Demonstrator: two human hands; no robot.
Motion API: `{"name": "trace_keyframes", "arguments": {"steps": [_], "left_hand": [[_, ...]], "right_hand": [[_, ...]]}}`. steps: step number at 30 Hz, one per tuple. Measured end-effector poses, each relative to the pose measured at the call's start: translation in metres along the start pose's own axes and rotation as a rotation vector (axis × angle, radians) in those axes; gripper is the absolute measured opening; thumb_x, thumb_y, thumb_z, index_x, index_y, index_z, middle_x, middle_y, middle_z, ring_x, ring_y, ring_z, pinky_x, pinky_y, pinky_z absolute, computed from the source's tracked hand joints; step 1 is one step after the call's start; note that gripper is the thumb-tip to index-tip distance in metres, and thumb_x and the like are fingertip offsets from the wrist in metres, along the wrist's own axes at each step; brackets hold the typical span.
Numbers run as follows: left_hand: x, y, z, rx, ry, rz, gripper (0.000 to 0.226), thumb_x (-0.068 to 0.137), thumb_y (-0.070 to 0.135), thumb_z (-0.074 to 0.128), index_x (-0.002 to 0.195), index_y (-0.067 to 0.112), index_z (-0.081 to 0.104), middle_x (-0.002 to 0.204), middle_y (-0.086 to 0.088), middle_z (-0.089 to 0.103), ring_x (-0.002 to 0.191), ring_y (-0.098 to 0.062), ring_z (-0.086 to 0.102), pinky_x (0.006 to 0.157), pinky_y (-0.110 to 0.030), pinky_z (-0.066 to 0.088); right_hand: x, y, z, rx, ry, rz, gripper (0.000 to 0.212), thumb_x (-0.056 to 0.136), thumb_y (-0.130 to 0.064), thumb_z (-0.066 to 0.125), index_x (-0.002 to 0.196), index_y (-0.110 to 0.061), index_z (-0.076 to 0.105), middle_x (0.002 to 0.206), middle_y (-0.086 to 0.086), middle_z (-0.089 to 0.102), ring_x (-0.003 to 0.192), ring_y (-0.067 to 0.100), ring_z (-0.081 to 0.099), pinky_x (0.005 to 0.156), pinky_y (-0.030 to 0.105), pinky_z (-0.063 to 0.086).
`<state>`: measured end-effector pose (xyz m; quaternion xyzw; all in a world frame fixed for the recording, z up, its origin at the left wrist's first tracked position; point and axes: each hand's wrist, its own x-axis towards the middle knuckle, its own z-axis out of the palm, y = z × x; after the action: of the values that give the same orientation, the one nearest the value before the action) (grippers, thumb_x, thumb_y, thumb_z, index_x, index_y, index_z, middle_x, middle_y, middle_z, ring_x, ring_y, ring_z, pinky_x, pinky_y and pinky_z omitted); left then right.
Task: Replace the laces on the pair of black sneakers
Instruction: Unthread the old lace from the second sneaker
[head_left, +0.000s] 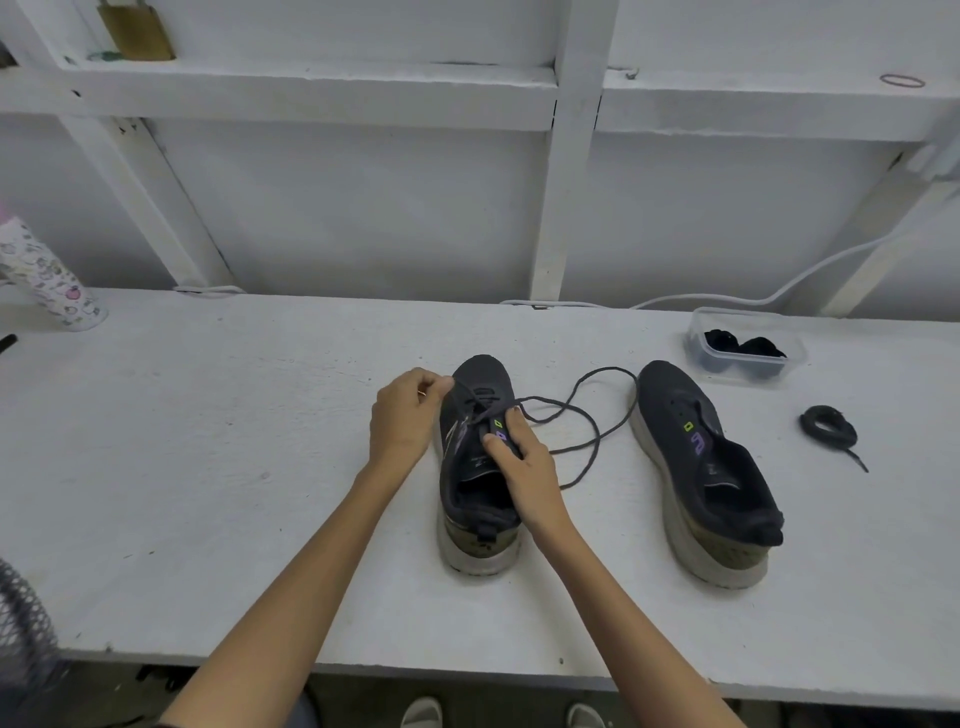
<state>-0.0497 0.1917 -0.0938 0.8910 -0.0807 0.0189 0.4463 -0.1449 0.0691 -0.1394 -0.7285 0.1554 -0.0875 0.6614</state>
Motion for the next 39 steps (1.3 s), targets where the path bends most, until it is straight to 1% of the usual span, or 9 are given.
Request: {"name": "trace_keyframes", "arguments": {"steps": [3,6,12,18,24,30,34,36,39], "left_hand": [[-0.015,-0.001,0.006,-0.004,-0.107,-0.02,0.034,0.088,0.052,0.062,0.085,0.019,0.068,0.079,0.007,0.067,0.073,-0.01,0.06,0.064,-0.021,0.042],[-0.02,-0.006,0.01,0.037,-0.159,0.02,0.027,0.086,0.042,0.069,0.08,0.016,0.069,0.075,0.005,0.067,0.072,-0.012,0.061,0.061,-0.017,0.042],[-0.004,-0.001,-0.002,-0.293,0.157,-0.161,0.025,0.09,0.038,0.066,0.083,0.014,0.068,0.068,0.003,0.062,0.063,-0.012,0.056,0.072,-0.036,0.052],[-0.021,-0.005,0.008,-0.111,-0.152,-0.069,0.019,0.082,0.034,0.076,0.076,0.017,0.07,0.066,0.01,0.064,0.062,-0.006,0.057,0.062,-0.021,0.043],[0.0,0.001,-0.015,-0.39,0.199,-0.193,0.023,0.09,0.029,0.067,0.079,0.008,0.065,0.065,-0.001,0.059,0.057,-0.015,0.051,0.064,-0.033,0.047],[-0.014,-0.005,-0.002,-0.188,-0.246,-0.131,0.021,0.082,0.034,0.076,0.074,0.015,0.071,0.062,0.006,0.062,0.049,0.0,0.051,0.058,-0.023,0.045],[-0.004,-0.001,-0.005,-0.239,0.019,-0.138,0.025,0.089,0.028,0.069,0.069,0.014,0.062,0.06,0.005,0.058,0.051,-0.011,0.049,0.064,-0.028,0.044],[0.003,0.0,-0.01,-0.363,0.174,-0.2,0.027,0.091,0.03,0.066,0.073,0.012,0.061,0.065,0.002,0.059,0.053,-0.014,0.05,0.065,-0.031,0.046],[-0.003,0.001,-0.008,-0.357,0.041,-0.203,0.027,0.089,0.037,0.067,0.073,0.015,0.063,0.067,0.001,0.061,0.057,-0.015,0.052,0.066,-0.031,0.048]], "right_hand": [[0.001,0.002,0.002,-0.003,0.011,0.013,0.062,0.082,-0.05,0.055,0.137,-0.021,0.052,0.144,0.011,0.05,0.136,0.028,0.043,0.113,0.051,0.036],[0.001,0.002,0.002,-0.006,0.016,0.031,0.065,0.08,-0.051,0.055,0.138,-0.022,0.051,0.145,0.011,0.049,0.138,0.027,0.042,0.113,0.051,0.035],[-0.001,-0.001,0.001,0.012,0.028,0.044,0.074,0.077,-0.053,0.056,0.142,-0.018,0.05,0.148,0.003,0.047,0.14,0.019,0.04,0.117,0.046,0.032],[-0.003,-0.002,0.003,0.016,0.034,0.053,0.065,0.079,-0.051,0.058,0.136,-0.021,0.053,0.142,0.004,0.052,0.137,0.025,0.044,0.113,0.051,0.036],[-0.003,-0.006,-0.003,0.024,0.013,-0.01,0.028,0.082,-0.039,0.057,0.106,-0.028,0.053,0.112,-0.009,0.054,0.107,0.013,0.053,0.103,0.04,0.043],[-0.005,-0.008,-0.005,0.003,0.012,-0.027,0.011,0.094,-0.016,0.058,0.102,-0.024,0.057,0.101,-0.007,0.06,0.092,0.007,0.056,0.086,0.024,0.045],[-0.006,-0.009,-0.006,-0.016,0.012,0.019,0.01,0.093,-0.019,0.059,0.1,-0.026,0.058,0.103,-0.007,0.06,0.096,0.009,0.056,0.087,0.025,0.045],[-0.007,-0.012,-0.004,-0.035,0.02,0.051,0.026,0.086,-0.037,0.06,0.108,-0.023,0.059,0.116,-0.001,0.061,0.111,0.015,0.056,0.101,0.038,0.045],[-0.009,-0.014,0.0,-0.033,0.025,0.071,0.058,0.077,-0.049,0.057,0.124,-0.015,0.057,0.131,0.008,0.057,0.126,0.025,0.052,0.111,0.051,0.038]]}}
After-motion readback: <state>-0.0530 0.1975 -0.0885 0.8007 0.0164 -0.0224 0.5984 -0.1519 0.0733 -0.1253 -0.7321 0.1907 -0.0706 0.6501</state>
